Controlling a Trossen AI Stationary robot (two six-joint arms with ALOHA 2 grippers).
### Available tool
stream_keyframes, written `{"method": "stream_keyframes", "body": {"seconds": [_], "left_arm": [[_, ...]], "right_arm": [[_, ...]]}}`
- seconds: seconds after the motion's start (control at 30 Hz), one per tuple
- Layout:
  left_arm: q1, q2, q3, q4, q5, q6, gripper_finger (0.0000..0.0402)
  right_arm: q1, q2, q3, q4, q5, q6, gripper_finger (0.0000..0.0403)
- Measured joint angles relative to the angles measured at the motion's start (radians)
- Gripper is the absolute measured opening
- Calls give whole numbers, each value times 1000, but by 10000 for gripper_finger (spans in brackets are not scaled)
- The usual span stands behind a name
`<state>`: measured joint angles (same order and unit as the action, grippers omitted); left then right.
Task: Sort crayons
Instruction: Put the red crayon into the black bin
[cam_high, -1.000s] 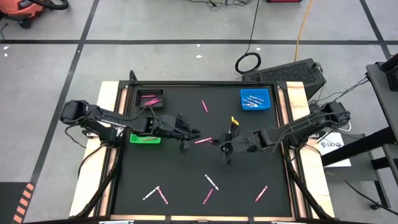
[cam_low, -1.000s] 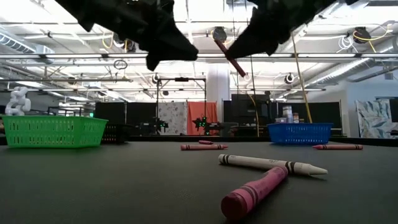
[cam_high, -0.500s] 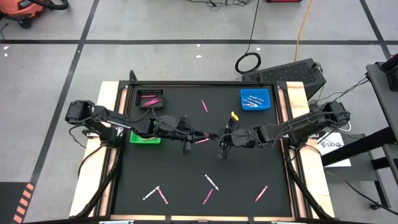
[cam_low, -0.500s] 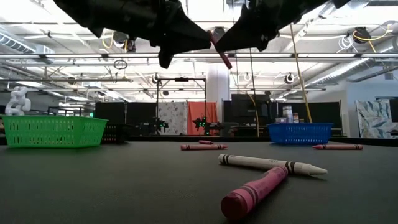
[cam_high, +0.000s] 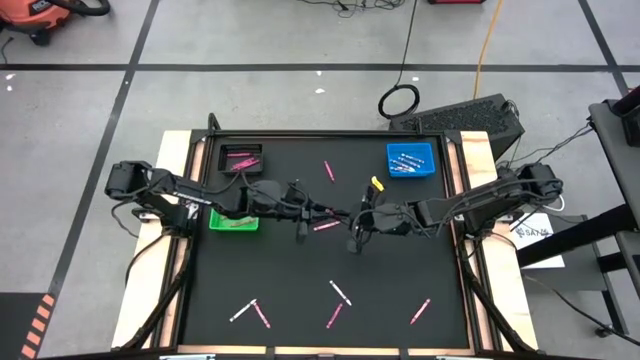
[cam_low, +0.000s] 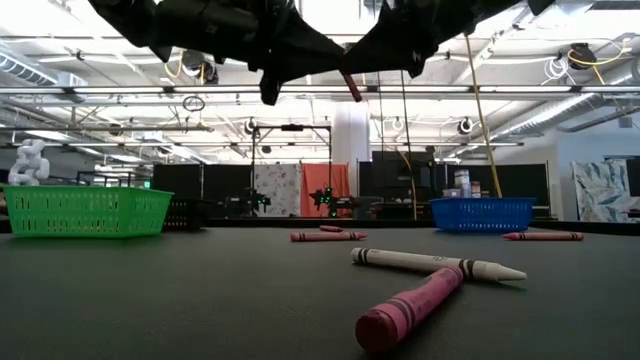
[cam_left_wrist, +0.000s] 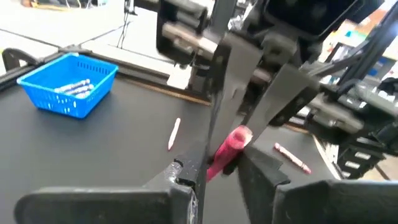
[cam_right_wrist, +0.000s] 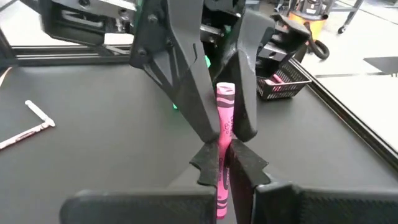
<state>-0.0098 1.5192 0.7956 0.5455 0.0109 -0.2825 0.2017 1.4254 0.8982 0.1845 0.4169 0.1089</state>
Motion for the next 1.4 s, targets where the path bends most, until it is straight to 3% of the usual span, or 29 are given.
{"method": "stream_keyframes", "body": {"seconds": [0.27, 0.63, 0.97, 1.2, 1.4], "left_arm": [[9, 0, 0, 23, 23, 4, 84], [10, 0, 0, 11, 44, 8, 82], [10, 0, 0, -4, 39, 12, 10], [10, -1, 0, -4, 39, 11, 15], [16, -2, 1, -21, 38, 58, 14]], "right_arm": [[-24, 30, 0, 58, -78, 1, 0], [-31, 30, 0, 72, -81, -1, 0], [-31, 30, 0, 67, -80, 6, 2], [-32, 31, 0, 75, -80, 32, 23], [-32, 31, 0, 76, -81, 51, 67]]}}
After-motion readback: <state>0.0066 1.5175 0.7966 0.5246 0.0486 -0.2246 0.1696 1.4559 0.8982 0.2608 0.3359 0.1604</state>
